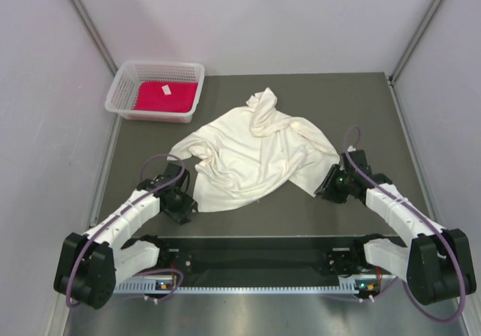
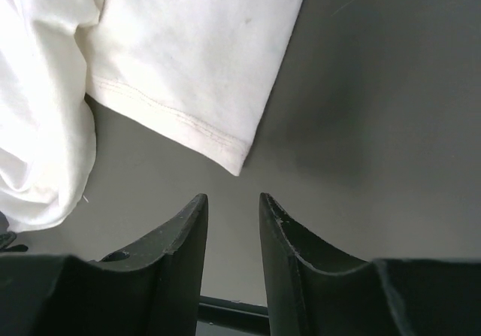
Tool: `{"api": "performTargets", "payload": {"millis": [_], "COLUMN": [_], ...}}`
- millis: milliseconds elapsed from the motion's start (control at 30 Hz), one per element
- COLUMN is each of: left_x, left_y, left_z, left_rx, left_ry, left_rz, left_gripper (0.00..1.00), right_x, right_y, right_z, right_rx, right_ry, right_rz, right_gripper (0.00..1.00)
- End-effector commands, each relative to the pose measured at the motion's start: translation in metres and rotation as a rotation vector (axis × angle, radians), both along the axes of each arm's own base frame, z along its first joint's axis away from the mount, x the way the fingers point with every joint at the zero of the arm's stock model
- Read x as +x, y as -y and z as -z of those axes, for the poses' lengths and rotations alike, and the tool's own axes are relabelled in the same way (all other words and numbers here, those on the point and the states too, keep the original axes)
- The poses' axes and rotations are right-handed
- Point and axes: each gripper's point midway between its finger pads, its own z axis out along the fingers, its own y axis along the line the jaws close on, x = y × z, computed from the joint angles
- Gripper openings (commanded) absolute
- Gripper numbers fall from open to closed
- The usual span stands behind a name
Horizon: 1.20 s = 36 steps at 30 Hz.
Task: Fold and stack the t-shirts
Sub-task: Flatten the tshirt out
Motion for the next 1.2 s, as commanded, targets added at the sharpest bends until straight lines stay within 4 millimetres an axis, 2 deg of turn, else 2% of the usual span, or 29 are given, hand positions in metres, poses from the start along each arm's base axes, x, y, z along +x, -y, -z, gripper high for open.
{"api": "performTargets", "payload": {"millis": [0,233,333,567,633,800,1033,1167], "left_x": [0.025,0.029,0.030,0.033,0.033,0.029,0.036,0.034], "left_y": [0.001,0.004,0.005,0.007,0.006,0.014,0.012,0.006], "left_z": [-0.008,-0.004,-0.011,-0.041,-0.040,-0.021,-0.014,-0.004], "left_rx": [0.013,0.011,-0.002,-0.039,-0.034,-0.054,-0.012,0.020], "left_ry": [0.066,0.054,0.069,0.143,0.141,0.043,-0.014,-0.032], "left_rz": [-0.029,-0.031,-0.028,-0.041,-0.051,-0.073,-0.106,-0.130], "left_gripper": [0.46,0.44,0.44,0.46,0.51,0.56,0.54,0.49], "right_x": [0.006,0.007,0.006,0.011,0.014,0.018,0.019,0.017], "right_y": [0.003,0.007,0.008,0.006,0.005,0.003,0.005,0.006], "right_z": [-0.005,-0.002,0.000,0.001,0.002,0.000,-0.004,-0.004], "right_rx": [0.016,0.014,0.016,0.028,0.034,0.043,0.042,0.037], "right_ry": [0.036,0.028,0.016,0.021,0.018,0.020,0.025,0.023], "right_rz": [-0.014,-0.012,-0.012,-0.010,-0.007,0.001,0.012,0.022], "right_gripper": [0.34,0.34,0.34,0.34,0.34,0.34,0.34,0.34]}}
